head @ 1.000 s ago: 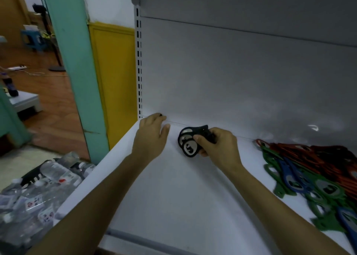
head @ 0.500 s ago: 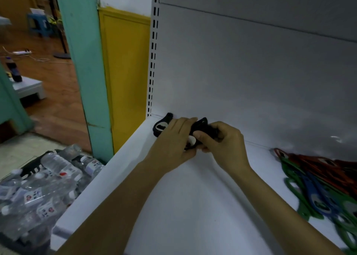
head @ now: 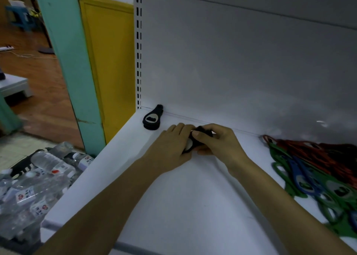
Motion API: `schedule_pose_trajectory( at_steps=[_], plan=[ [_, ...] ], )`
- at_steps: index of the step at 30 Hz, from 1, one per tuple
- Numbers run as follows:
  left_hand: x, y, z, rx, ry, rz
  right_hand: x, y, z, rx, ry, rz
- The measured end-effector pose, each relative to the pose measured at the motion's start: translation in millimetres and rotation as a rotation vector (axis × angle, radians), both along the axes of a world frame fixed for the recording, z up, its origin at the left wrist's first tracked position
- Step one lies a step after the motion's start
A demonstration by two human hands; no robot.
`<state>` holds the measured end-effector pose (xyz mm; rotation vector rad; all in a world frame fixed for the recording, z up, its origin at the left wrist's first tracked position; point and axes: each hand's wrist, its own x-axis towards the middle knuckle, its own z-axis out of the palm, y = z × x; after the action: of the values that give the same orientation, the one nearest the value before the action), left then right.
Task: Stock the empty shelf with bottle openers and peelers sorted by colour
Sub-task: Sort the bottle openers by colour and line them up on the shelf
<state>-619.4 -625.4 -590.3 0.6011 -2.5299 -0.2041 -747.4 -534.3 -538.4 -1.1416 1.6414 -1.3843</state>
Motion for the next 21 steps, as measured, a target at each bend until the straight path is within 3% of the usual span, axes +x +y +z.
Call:
schedule_pose_trajectory(
  at_steps=[4, 8, 14, 18, 21],
  plan=[
    [2, 1, 5, 0.349, 0.182, -0.045, -7, 7, 2, -0.052, 0.011, 0.13],
    [4, 7, 7, 0.583, 0.184, -0.143, -13, 9, 4, -0.043, -0.006, 0.255],
    [3, 11, 10, 0.543, 0.096, -0.232, -13, 5, 7, -0.059, 0.055, 0.317],
    [2, 10, 7, 0.634, 0.156, -0.15, -7, 1, 5, -0.036, 0.147, 0.288],
    [4, 8, 5, 0.554, 0.164, -0.042, -1, -1, 4, -0.032, 0.249, 0.207]
  ],
)
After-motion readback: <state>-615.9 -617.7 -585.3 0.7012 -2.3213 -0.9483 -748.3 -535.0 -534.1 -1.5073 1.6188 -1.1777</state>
